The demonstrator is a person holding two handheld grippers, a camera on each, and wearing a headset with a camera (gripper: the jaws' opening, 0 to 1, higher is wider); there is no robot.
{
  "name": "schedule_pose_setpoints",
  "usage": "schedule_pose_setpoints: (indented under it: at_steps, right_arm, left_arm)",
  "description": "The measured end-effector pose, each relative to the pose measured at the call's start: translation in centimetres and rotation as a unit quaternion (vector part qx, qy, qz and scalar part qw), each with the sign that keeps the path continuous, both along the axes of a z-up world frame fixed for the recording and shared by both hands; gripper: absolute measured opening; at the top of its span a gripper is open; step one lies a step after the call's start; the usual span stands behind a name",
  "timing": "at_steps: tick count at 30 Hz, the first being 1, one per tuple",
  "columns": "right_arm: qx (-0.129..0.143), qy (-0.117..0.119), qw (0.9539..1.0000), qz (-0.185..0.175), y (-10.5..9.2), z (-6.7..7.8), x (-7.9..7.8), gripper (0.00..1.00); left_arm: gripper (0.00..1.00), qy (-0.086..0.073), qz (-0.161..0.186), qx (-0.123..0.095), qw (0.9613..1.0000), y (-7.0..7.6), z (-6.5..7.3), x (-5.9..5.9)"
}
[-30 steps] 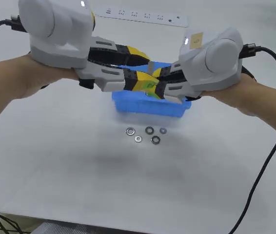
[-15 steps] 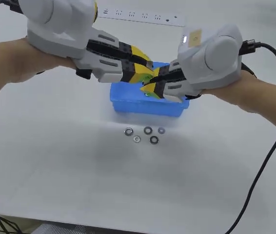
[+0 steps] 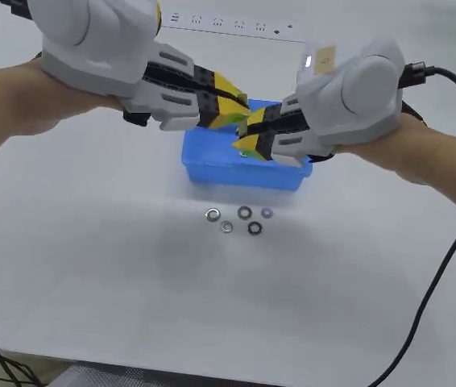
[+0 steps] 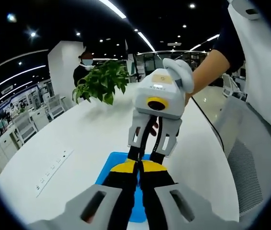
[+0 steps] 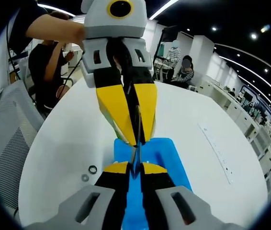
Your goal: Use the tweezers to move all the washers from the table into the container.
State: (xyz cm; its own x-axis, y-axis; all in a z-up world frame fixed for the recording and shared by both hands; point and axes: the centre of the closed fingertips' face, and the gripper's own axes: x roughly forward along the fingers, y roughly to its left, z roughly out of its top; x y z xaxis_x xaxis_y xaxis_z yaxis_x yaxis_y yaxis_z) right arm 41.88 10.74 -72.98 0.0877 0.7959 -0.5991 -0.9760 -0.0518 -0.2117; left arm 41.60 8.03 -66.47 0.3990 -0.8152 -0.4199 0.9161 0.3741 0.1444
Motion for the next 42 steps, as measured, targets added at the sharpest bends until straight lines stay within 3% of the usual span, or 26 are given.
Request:
schedule_pose_setpoints:
  at_steps: [3,7,9,20,26,32,38,42]
  right_arm:
    - [0.003,-0.003,1.0000,-0.002,0.1,0.4,-0.1,0.11]
    - [0.008,0.005,0.9999,-0.008,0.2,0.7,-0.2,0.12]
    - [0.016,0.020,0.9996,-0.011,0.2,1.1,-0.5,0.12]
    - [0.038,0.030,0.9981,-0.039,-0.7,2.6,-0.5,0.17]
    - [0.049,0.035,0.9969,-0.051,-1.3,3.2,-0.8,0.19]
    - [0.055,0.036,0.9958,-0.064,-2.5,3.4,-1.3,0.19]
    - [0.097,0.036,0.9905,-0.091,-4.6,4.6,-1.7,0.25]
    - [0.114,0.045,0.9874,-0.100,-5.8,4.6,-2.5,0.30]
  left_arm:
    - [0.05,-0.004,-0.002,0.000,1.0000,0.1,0.3,-0.1]
    - [0.05,-0.007,-0.005,0.004,1.0000,0.1,0.5,-0.2]
    - [0.05,-0.008,-0.006,0.003,0.9999,0.1,0.7,-0.2]
    - [0.05,-0.025,-0.005,-0.001,0.9997,-0.3,2.3,-1.0]
    - [0.05,-0.043,-0.008,0.010,0.9990,-0.3,2.9,-1.5]
    - [0.05,-0.048,-0.014,0.019,0.9986,-0.3,3.2,-2.0]
    - [0.05,-0.040,-0.017,0.021,0.9988,-0.3,3.0,-3.2]
    - [0.05,-0.032,-0.020,0.017,0.9992,-0.6,2.6,-4.6]
